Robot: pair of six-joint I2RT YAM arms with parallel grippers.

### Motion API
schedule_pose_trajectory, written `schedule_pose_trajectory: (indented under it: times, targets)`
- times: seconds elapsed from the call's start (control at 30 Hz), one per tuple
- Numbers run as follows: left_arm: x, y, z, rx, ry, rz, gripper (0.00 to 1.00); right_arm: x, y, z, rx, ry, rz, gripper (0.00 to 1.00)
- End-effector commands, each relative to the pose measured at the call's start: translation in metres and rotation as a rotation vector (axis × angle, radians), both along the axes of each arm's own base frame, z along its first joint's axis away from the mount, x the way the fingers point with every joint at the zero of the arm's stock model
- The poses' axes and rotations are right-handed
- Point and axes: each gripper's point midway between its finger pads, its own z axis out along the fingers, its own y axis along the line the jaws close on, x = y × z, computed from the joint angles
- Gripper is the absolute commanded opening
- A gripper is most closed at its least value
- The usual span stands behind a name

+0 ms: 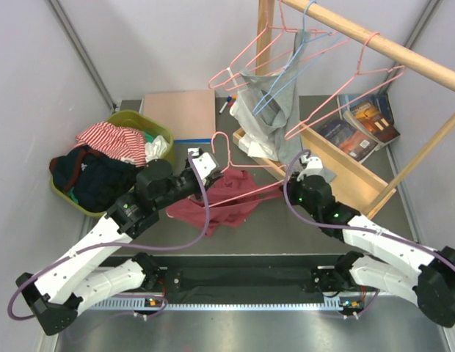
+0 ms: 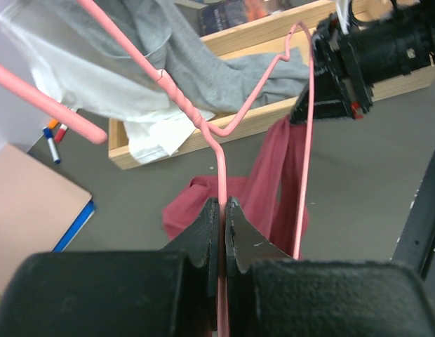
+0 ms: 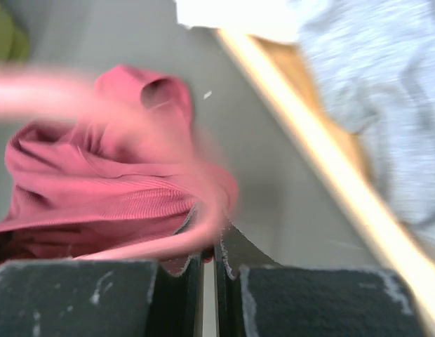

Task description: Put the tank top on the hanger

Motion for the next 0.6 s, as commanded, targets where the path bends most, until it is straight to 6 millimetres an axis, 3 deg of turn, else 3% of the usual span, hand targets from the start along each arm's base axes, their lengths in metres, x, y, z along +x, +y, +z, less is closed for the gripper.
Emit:
schedule_pose_trajectory:
  times: [0.0,0.13,0.3,0.57]
  targets:
    - [-0.008,-0.018,0.012,-0.051,-0.031,-0.094,0.00,0.013,-0.029,0.027,-0.009,-0.058,-0.064,0.00]
    - [-0.006,-0.025,0.002,-0.026,-0.009,-0.100,0.00,0.014,-0.053,0.048,-0.011,-0.099,-0.125,0.00]
    - [-0.009,-0.026,0.001,-0.025,-0.010,-0.107,0.00,0.013,-0.080,0.053,-0.040,-0.106,-0.186,0.00]
    - [-0.009,-0.030,-0.005,-0.004,-0.003,-0.108,0.00,0.007,-0.107,0.079,-0.063,-0.148,-0.238,0.00]
